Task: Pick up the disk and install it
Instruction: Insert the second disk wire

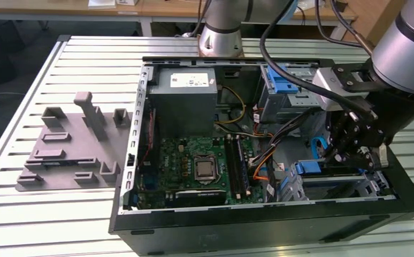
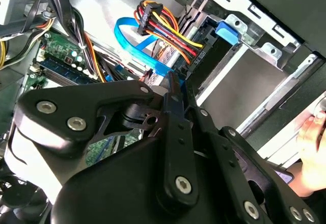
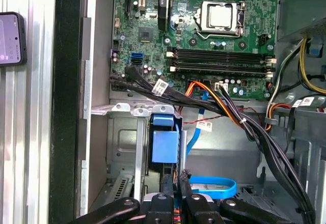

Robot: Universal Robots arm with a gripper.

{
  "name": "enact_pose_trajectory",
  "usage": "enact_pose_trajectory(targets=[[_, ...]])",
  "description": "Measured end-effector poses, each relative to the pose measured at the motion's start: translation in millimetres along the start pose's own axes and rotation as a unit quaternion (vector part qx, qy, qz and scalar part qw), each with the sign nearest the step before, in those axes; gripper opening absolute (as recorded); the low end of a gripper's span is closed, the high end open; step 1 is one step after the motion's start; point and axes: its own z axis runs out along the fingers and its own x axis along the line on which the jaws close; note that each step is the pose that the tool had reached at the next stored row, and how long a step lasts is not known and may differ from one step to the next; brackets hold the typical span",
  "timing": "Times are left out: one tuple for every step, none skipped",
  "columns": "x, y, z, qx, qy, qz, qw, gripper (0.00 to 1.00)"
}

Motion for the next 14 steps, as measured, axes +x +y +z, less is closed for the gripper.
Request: enact_pose_trajectory(targets=[[0.1,0.0,0.2,0.0,0.0,0.0,1.0,0.16],[0.3,0.0,0.5,0.0,-0.0001,0.0,1.0,0.16],[0.7,0.0,0.7,0.0,-0.0002,0.0,1.0,0.16],[1.2,0.0,0.8,0.0,-0.0001,0.0,1.0,0.16],[1.5,0.1,0.9,0.0,-0.0001,0.0,1.0,0.16],[1.7,0.1,1.1,0.0,-0.0002,0.0,1.0,0.16],[2.0,0.1,1.1,0.0,-0.0002,0.0,1.0,0.16],[2.2,-0.1,1.2,0.0,-0.0002,0.0,1.0,0.16],[2.2,-0.3,1.2,0.0,-0.0003,0.0,1.0,0.16],[2.3,-0.6,1.2,0.0,-0.0005,0.0,1.0,0.16],[2.3,-1.0,1.3,0.0,-0.0009,0.0,1.0,0.16],[2.3,-1.2,1.2,0.0001,-0.0013,0.0,1.0,0.16],[2.5,-1.3,1.3,0.0001,-0.0018,0.0,1.0,0.16],[2.6,-1.3,1.5,0.0001,-0.0022,0.0,1.0,0.16]])
